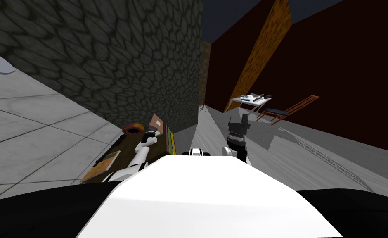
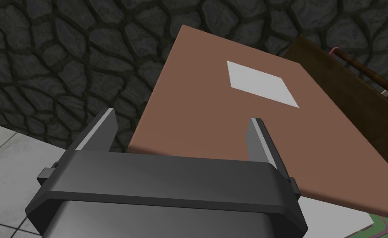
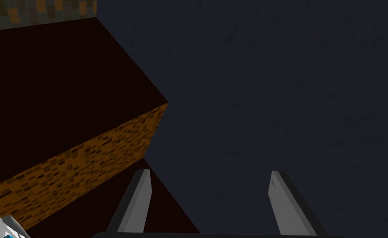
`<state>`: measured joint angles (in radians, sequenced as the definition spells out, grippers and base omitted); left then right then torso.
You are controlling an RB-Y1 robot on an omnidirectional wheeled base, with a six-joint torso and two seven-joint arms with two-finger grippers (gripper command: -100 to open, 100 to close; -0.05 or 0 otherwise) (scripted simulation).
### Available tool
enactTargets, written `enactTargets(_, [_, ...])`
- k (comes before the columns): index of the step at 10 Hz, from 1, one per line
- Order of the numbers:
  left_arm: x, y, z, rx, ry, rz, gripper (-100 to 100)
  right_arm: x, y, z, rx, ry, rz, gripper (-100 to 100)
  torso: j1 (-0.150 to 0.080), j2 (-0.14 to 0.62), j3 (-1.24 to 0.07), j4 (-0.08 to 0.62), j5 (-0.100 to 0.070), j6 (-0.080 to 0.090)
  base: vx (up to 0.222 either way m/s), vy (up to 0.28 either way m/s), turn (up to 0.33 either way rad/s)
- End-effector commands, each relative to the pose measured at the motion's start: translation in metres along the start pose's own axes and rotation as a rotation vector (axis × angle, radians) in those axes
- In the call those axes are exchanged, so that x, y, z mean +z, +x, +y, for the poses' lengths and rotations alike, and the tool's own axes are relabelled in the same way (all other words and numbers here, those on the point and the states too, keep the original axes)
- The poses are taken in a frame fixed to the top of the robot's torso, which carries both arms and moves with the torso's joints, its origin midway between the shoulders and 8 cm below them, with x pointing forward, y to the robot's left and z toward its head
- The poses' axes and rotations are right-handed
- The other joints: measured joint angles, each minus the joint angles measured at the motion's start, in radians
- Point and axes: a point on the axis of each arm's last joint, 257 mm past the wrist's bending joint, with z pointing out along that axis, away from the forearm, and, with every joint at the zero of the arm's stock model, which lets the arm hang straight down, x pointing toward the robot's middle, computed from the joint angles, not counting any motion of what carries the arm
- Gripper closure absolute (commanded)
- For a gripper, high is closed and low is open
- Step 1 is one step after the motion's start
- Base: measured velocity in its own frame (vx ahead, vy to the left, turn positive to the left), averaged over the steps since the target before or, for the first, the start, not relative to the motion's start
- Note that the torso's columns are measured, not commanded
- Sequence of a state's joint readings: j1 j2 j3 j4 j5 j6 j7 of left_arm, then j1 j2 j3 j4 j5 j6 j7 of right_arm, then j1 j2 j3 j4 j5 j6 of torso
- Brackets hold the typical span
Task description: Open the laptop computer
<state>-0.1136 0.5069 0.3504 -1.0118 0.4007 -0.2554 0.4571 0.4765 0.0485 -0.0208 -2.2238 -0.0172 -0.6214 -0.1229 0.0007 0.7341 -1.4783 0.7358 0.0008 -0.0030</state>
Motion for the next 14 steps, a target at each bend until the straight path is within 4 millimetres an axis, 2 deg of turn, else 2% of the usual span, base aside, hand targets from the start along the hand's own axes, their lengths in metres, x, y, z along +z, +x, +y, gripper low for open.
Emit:
enactTargets(1, [0.014, -0.022, -0.045, 0.002, 0.085, -0.029, -100, 0.000, 0.000, 0.000, 0.000, 0.000, 0.000, 0, 0.001, -0.001, -0.001, -0.001, 0.001, 0.000, -0.096, -0.013, -0.330])
enactTargets(3, [0.013, -0.031, -0.040, 0.003, 0.076, -0.045, -100, 0.000, 0.000, 0.000, 0.000, 0.000, 0.000, 0, 0.000, 0.009, 0.006, 0.003, -0.001, 0.003, -0.115, 0.001, -0.286])
enactTargets(6, [0.004, -0.058, -0.017, 0.009, 0.027, -0.101, -100, 0.000, 0.000, 0.000, 0.000, 0.000, 0.000, 0, 0.000, -0.001, -0.001, 0.001, 0.000, 0.003, 0.001, 0.006, 0.012])
enactTargets(7, [0.017, -0.066, -0.072, 0.000, 0.134, -0.106, -100, 0.000, 0.000, 0.000, 0.000, 0.000, 0.000, 0, -0.001, 0.001, 0.000, 0.001, -0.001, 0.003, -0.098, 0.005, -0.376])
enactTargets(8, [0.005, -0.103, -0.041, 0.007, 0.069, -0.182, -100, 0.000, 0.000, 0.000, 0.000, 0.000, 0.000, 0, -0.002, 0.007, 0.004, 0.003, -0.001, 0.005, -0.130, 0.002, -0.404])
enactTargets(9, [0.004, -0.103, -0.041, 0.006, 0.070, -0.183, -100, 0.000, 0.000, 0.000, 0.000, 0.000, 0.000, 0, -0.002, 0.010, 0.006, 0.004, -0.001, 0.002, -0.078, -0.013, -0.142])
enactTargets(10, [0.012, -0.117, -0.082, 0.003, 0.146, -0.203, -100, 0.000, 0.000, 0.000, 0.000, 0.000, 0.000, 0, -0.001, 0.006, 0.004, 0.003, -0.001, 0.002, -0.140, -0.028, -0.372])
enactTargets(11, [0.011, -0.119, -0.089, -0.006, 0.163, -0.208, -100, 0.000, 0.000, 0.000, 0.000, 0.000, 0.000, 0, -0.002, 0.007, 0.004, 0.003, -0.001, 0.004, -0.140, -0.022, -0.429])
enactTargets(14, [0.001, -0.141, -0.068, -0.004, 0.121, -0.256, -100, 0.000, 0.000, 0.000, 0.000, 0.000, 0.000, 0, 0.001, -0.001, -0.001, 0.001, 0.000, 0.002, -0.025, -0.007, -0.015])
